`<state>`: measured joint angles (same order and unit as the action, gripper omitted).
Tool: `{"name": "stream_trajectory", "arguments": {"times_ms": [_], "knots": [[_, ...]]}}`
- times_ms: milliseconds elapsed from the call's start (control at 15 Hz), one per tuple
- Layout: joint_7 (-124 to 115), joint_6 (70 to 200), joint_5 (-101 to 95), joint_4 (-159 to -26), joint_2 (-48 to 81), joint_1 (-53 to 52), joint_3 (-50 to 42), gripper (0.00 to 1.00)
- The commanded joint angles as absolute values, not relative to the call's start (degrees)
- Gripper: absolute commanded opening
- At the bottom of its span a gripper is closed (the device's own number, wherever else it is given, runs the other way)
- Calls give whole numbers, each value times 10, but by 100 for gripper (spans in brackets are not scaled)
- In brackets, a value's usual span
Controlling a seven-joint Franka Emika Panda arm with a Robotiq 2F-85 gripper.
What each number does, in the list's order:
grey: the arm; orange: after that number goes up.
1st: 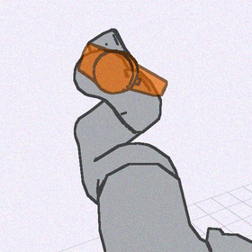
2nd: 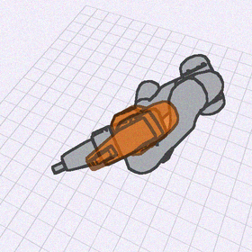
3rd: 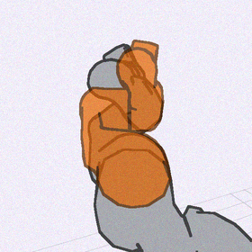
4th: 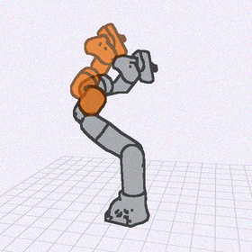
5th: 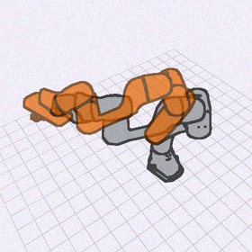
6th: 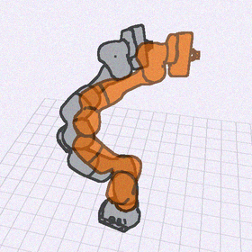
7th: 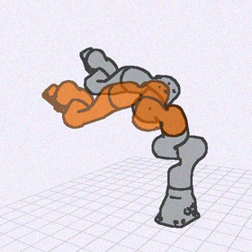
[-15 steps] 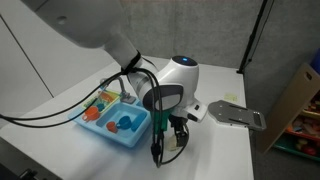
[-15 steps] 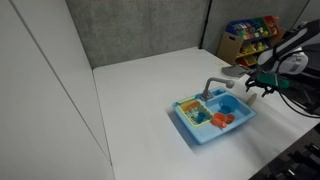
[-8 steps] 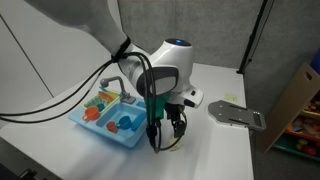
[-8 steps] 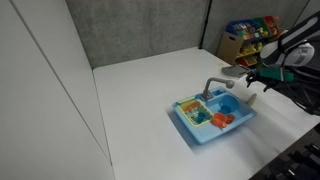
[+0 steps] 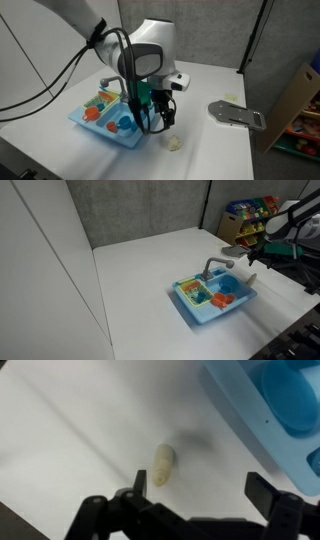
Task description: Remove the white bottle from the sink
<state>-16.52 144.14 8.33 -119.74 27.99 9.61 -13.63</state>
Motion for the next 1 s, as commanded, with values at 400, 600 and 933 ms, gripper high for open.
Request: {"name": "stream_trajectory", "arguments": {"times_ms": [400,600,933], "knots": [[-175,1375,-33,-1310,139,53,-142,100],[-164,1365,-56,-1345,100,46,-131,100],[-136,1369,-64,-1399,46,39,-99,100]]}}
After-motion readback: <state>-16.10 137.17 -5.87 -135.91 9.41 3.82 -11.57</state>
